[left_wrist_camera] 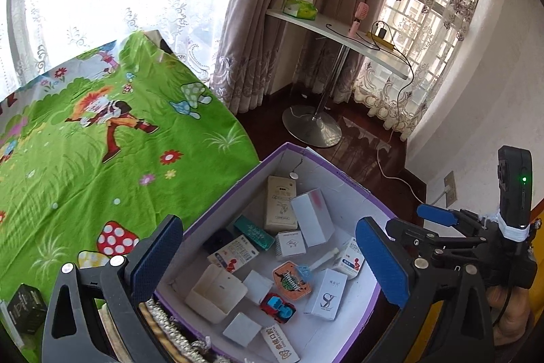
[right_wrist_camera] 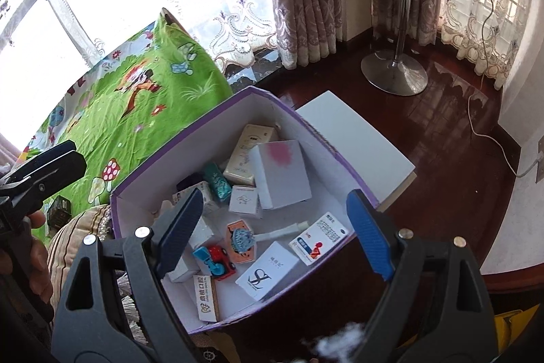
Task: Organize rigid objects
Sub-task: 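Move both open tools back over the last boxes on the bed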
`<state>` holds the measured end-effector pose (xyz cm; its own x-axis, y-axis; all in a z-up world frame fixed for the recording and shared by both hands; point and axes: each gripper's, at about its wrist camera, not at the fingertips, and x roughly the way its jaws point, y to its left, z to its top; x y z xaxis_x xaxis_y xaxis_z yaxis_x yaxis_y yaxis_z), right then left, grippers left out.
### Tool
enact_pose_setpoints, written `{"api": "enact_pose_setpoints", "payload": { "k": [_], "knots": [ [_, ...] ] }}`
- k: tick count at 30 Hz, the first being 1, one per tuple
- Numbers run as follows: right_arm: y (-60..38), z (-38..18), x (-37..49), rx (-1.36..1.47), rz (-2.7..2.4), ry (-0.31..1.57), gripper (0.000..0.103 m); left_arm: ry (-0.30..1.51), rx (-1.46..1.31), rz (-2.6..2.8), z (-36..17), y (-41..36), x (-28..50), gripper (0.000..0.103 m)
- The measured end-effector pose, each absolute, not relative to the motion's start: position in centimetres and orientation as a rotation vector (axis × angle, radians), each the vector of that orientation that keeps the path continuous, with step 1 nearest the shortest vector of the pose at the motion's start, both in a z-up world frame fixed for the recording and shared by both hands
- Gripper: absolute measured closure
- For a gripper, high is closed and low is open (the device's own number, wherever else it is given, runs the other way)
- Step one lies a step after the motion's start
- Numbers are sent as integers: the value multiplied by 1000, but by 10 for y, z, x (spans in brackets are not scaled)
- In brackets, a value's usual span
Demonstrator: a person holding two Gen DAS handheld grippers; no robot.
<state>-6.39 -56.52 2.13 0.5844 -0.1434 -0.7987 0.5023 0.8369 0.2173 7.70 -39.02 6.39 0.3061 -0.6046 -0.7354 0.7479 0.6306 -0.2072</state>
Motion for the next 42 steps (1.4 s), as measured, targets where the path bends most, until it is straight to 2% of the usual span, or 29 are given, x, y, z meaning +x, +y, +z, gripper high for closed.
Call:
{"api": "enact_pose_setpoints", "payload": {
  "k": [15,32,40,42],
  "knots": [
    [-461,33,-3,278,-195,937,15,896,30,-611,55,-231,113,1],
    [-365,36,41,126,-26,988,15,906,73,-376,43,-145,120,1],
    [-332,36,57,76,36,1006,15,980,50,-349,28,-110,133,1],
    [-323,36,63,58,55,1011,15,1011,28,-336,22,-94,138,5]
  ]
}}
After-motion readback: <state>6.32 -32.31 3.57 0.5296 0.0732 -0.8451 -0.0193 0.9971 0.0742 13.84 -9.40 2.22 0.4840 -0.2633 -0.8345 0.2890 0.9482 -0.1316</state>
